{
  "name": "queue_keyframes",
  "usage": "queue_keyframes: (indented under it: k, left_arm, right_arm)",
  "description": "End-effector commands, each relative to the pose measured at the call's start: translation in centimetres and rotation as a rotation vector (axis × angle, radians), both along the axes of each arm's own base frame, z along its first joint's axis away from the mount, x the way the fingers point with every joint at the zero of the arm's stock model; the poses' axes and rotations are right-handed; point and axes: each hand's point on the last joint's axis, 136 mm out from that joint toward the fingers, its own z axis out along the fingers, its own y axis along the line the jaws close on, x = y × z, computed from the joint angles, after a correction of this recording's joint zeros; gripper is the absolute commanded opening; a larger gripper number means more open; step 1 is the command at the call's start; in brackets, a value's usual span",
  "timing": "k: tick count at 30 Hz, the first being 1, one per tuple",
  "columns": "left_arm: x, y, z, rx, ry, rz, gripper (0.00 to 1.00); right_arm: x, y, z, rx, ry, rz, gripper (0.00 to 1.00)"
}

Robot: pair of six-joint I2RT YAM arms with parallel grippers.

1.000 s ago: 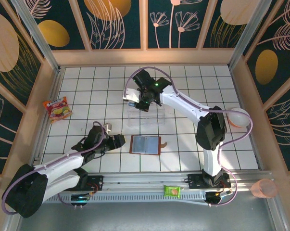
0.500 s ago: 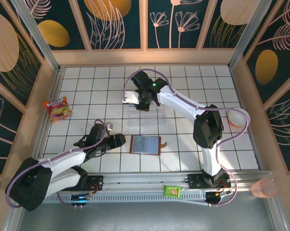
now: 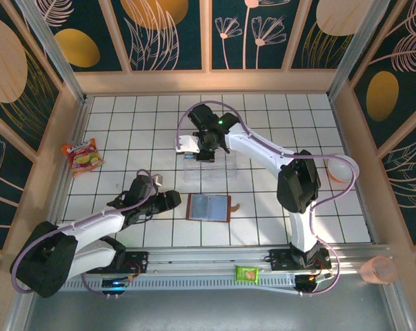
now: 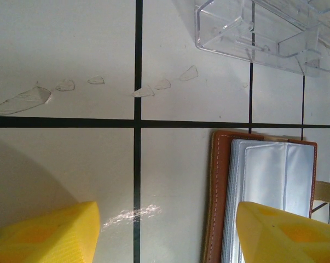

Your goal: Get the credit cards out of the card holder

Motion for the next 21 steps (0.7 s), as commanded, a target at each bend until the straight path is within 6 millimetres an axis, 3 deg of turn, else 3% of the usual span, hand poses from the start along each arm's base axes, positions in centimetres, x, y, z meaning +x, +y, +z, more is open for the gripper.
queue_keyframes:
  k: [1,9,16,21]
  left_arm:
    - [0.3,-0.3,-0.2,0.001,-0.009,-0.019,0.67]
    - [0.5,-0.2,-0.4,0.005,-0.008,-0.018,0.67]
    - [0.5,-0.1,-0.5,0.008,-0.008,-0.016,0.67]
    - [0.5,-0.1,-0.6,0.006,-0.007,-0.014,0.67]
  right_arm:
    - [-0.7,-0.3,-1.7,-0.035,0.047,0.019,0.0]
    - [-0.6,-0.3,-2.8,-0.043,0.092,0.01,0.0]
    - [0.0,0.2,-2.1,-0.014,0.08,-0.011,0.0]
    - [0.6,0.1,-3.5,-0.038,0.096,-0.051,0.0]
